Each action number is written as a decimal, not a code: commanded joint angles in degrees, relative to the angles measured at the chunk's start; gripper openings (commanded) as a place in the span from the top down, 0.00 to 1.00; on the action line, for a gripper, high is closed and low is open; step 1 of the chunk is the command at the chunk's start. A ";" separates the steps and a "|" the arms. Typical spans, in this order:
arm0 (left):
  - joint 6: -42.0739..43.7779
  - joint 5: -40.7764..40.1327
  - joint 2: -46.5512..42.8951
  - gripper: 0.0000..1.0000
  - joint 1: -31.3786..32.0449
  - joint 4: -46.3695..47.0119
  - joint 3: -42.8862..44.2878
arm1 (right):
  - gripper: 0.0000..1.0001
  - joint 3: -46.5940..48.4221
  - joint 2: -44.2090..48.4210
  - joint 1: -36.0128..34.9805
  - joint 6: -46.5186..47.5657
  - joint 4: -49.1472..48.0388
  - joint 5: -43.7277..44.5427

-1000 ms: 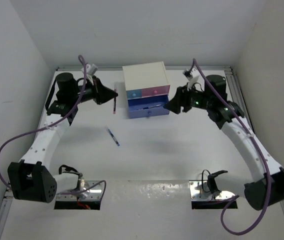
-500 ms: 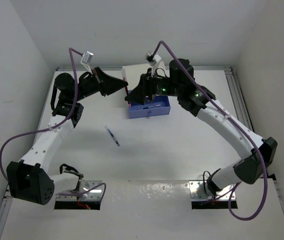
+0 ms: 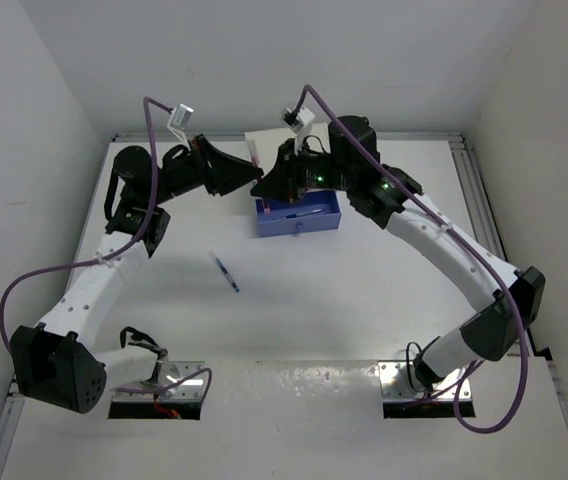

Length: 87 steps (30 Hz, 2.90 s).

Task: Sort the stationery into containers
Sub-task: Pass the stationery from the left arm to the right, then place the stationery into the container, then grab a piece of stationery with the left arm

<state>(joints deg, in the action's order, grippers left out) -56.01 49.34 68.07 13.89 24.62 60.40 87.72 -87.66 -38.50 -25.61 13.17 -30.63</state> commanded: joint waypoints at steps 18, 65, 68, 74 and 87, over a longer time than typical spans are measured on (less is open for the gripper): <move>57.85 -12.43 5.49 0.00 -12.83 -63.02 20.99 | 1.00 2.08 -10.58 5.10 87.56 29.02 20.69; 161.48 -13.48 32.28 0.52 -2.64 -86.06 9.82 | 0.53 -11.26 10.57 22.93 35.81 31.04 2.25; 162.26 -15.32 37.54 0.52 -1.76 -86.93 12.89 | 0.52 -11.43 11.10 25.57 33.69 32.44 -0.47; 162.62 -18.49 42.93 0.53 -1.32 -85.97 16.06 | 0.50 -8.89 9.44 27.42 34.48 35.34 -1.71; 161.92 -30.10 42.76 0.79 0.44 -76.48 7.99 | 0.50 -7.83 7.94 27.34 34.22 36.14 -4.17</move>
<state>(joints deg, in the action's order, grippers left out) 105.30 23.99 110.08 13.91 -55.48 71.85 77.54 -79.55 -11.00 9.93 49.71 -32.10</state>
